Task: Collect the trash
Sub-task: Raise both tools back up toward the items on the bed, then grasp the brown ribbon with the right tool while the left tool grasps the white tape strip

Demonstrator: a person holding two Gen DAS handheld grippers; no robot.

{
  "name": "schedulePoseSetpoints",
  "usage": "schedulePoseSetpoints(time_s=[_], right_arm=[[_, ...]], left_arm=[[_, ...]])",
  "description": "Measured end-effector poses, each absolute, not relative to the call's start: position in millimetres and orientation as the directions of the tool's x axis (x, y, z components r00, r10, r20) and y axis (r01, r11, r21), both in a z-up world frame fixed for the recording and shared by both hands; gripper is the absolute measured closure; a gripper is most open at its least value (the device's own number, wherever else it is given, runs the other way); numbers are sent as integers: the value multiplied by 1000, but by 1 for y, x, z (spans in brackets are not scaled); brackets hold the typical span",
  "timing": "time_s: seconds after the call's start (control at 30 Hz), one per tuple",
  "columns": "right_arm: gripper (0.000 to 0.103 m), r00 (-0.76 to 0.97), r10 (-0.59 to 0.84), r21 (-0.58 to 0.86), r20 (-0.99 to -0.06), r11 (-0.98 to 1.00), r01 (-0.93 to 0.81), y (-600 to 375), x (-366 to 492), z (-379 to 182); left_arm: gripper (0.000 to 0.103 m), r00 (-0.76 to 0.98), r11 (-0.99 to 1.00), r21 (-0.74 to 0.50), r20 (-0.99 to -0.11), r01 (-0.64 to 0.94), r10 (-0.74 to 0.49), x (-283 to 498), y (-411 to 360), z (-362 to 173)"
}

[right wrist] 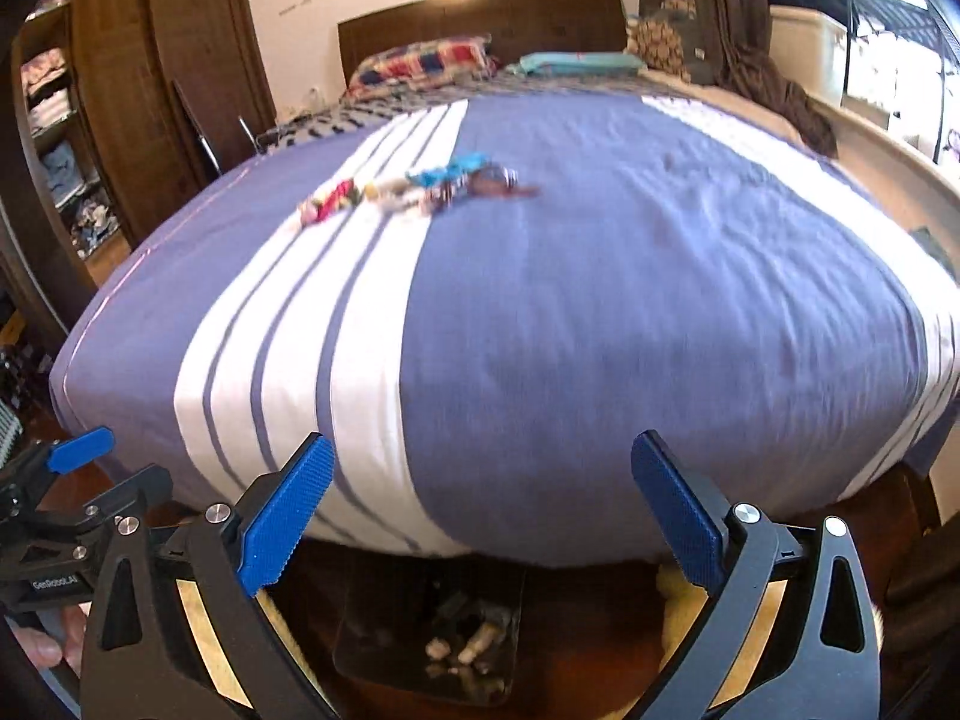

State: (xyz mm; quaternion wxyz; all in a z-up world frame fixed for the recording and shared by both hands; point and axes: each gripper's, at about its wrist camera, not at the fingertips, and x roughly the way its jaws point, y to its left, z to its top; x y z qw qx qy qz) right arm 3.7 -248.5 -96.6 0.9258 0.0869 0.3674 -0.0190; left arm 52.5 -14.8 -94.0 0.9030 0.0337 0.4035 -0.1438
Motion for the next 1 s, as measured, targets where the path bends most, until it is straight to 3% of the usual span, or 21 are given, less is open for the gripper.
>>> schedulePoseSetpoints(time_s=[0.47, 0.73, 0.83, 0.9, 1.0], right_arm=[[4, 750, -41, 106, -661, 983, 147, -269, 89, -75], [5, 743, 4, 117, -669, 988, 100, -263, 157, -85], [16, 747, 30, 133, -664, 988, 79, -256, 176, -89], [29, 736, 64, 160, -674, 985, 60, -251, 192, -93], [39, 721, 84, 167, -688, 985, 45, -244, 210, -97]], left_arm=[[8, 655, 967, -58, -726, 249, -212, 142, -22, -91], [8, 651, 974, -48, -737, 219, -183, 194, -24, -99], [8, 651, 973, -39, -738, 226, -181, 209, -29, -100], [8, 652, 972, -32, -736, 234, -182, 215, -33, -101], [8, 659, 969, -20, -730, 245, -181, 222, -41, -100]])
